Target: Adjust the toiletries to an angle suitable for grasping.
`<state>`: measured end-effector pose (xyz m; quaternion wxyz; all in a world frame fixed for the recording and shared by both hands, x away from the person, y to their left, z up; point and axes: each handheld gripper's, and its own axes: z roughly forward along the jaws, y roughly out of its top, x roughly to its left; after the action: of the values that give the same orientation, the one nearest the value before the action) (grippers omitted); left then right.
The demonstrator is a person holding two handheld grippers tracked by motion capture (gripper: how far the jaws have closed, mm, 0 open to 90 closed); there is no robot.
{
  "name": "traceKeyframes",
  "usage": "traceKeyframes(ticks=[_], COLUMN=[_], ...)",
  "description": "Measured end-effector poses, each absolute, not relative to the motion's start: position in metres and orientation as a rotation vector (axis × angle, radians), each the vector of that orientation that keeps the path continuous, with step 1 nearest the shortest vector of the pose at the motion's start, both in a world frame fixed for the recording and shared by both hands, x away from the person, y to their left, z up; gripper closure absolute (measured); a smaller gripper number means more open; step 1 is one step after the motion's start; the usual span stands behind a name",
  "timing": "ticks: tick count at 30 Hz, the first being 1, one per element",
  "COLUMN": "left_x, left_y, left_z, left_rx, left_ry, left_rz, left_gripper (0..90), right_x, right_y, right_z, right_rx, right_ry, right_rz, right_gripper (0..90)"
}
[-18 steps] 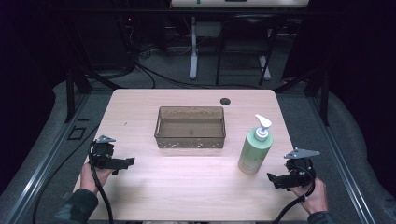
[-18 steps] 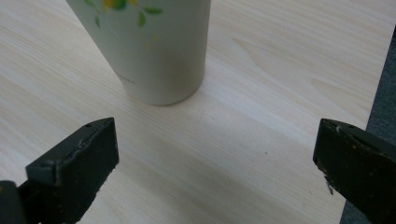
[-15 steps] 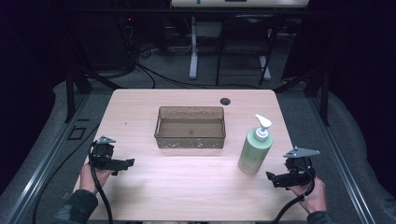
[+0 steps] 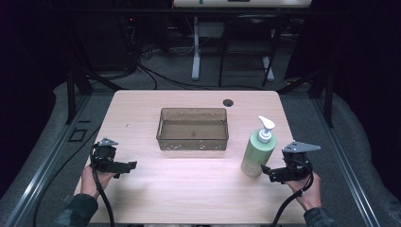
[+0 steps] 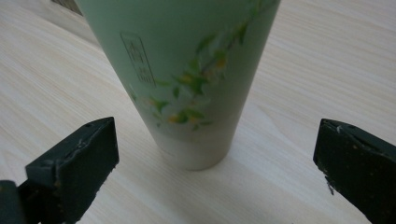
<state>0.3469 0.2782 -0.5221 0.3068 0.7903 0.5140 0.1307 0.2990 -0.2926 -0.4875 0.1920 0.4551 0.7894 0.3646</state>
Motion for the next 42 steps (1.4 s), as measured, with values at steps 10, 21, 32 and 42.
traceKeyframes(ticks=[10, 21, 32, 42], left_x=[0.349, 0.349, 0.350, 0.350], left_y=[0.277, 0.276, 0.275, 0.276], left_z=[-0.523, -0.522, -0.522, -0.522], left_rx=[2.098, 2.099, 2.106, 2.105], left_ry=[1.354, 1.346, 1.331, 1.329], left_rz=[0.322, 0.328, 0.326, 0.325], left_gripper=[0.0, 0.0, 0.0, 0.0], right_x=[0.314, 0.322, 0.320, 0.323], right_y=[-0.275, -0.265, -0.257, -0.239], right_z=[-0.476, -0.470, -0.471, -0.471], right_rx=[1.235, 1.209, 1.192, 1.183], right_ry=[2.165, 2.085, 2.068, 2.078], right_rz=[1.121, 1.172, 1.167, 1.161], right_gripper=[0.0, 8.1, 12.0, 12.1])
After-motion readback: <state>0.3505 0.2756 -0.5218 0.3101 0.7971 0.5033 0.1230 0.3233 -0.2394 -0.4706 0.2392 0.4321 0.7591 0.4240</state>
